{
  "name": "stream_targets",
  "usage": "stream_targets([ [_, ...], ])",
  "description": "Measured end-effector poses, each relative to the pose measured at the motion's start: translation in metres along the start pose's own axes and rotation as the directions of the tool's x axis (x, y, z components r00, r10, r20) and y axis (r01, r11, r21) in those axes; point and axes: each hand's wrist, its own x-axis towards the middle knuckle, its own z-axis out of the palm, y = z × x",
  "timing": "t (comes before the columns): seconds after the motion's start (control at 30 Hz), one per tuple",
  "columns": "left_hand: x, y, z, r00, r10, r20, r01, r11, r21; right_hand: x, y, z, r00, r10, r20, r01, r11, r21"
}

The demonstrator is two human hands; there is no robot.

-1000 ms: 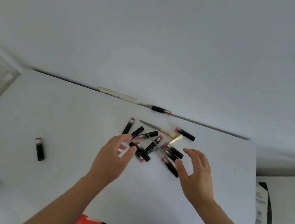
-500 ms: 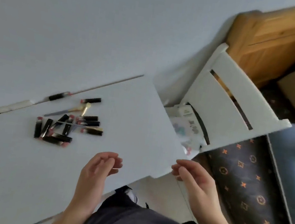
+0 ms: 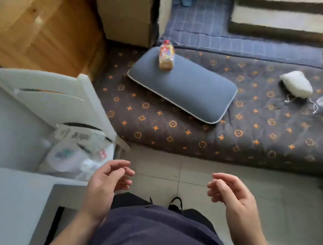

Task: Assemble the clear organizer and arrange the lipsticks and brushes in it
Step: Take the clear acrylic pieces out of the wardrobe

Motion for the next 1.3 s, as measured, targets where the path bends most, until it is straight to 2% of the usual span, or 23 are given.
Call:
stream_targets([
  [0.07,0.019,0.006,0.034,0.991,-0.022,0.135,0.012,0.997,0.072,-0.013,0.006,-0.028,0.989,0.029,-0.147,-0.018,0.997,0.070],
  [0.17,0.045,0.016,0.091,0.948,-0.046,0.314,-0.011,0.984,0.177,-0.030,0.016,-0.058,0.933,0.084,-0.349,-0.016,0.981,0.191],
  [0.37,0.079,0.028,0.210,0.810,-0.121,0.574,-0.081,0.946,0.315,-0.045,0.033,-0.095,0.732,0.239,-0.638,0.036,0.922,0.386],
  [0.53,0.114,0.038,0.287,0.680,-0.216,0.701,-0.064,0.934,0.350,-0.018,0.030,-0.119,0.576,0.324,-0.751,0.085,0.889,0.449],
  [0.67,0.141,0.045,0.353,0.613,-0.251,0.749,-0.090,0.920,0.381,-0.003,0.018,-0.144,0.469,0.361,-0.806,0.190,0.850,0.491],
  [0.7,0.143,0.046,0.372,0.592,-0.270,0.759,-0.093,0.913,0.397,-0.006,0.016,-0.149,0.426,0.364,-0.828,0.211,0.850,0.482],
  [0.77,0.137,0.041,0.416,0.513,-0.320,0.797,-0.117,0.893,0.434,-0.023,0.017,-0.163,0.281,0.388,-0.878,0.293,0.836,0.464],
  [0.83,0.139,0.045,0.426,0.521,-0.316,0.793,-0.095,0.902,0.422,-0.024,0.016,-0.165,0.243,0.391,-0.888,0.333,0.826,0.455],
  [0.9,0.131,0.042,0.454,0.482,-0.334,0.810,-0.099,0.898,0.429,-0.036,0.021,-0.178,0.145,0.421,-0.895,0.389,0.808,0.443],
  [1.0,0.121,0.036,0.491,0.494,-0.360,0.792,-0.092,0.883,0.459,-0.044,0.036,-0.198,0.047,0.470,-0.881,0.450,0.778,0.439],
  [1.07,0.109,0.028,0.515,0.485,-0.373,0.791,-0.109,0.872,0.478,-0.048,0.048,-0.219,0.027,0.509,-0.860,0.471,0.753,0.460],
  [1.17,0.081,0.010,0.561,0.484,-0.378,0.789,-0.136,0.859,0.494,-0.055,0.066,-0.264,0.057,0.534,-0.844,0.453,0.739,0.498],
  [1.3,0.033,-0.014,0.624,0.457,-0.402,0.794,-0.174,0.834,0.523,-0.080,0.079,-0.338,0.041,0.568,-0.822,0.416,0.738,0.531],
])
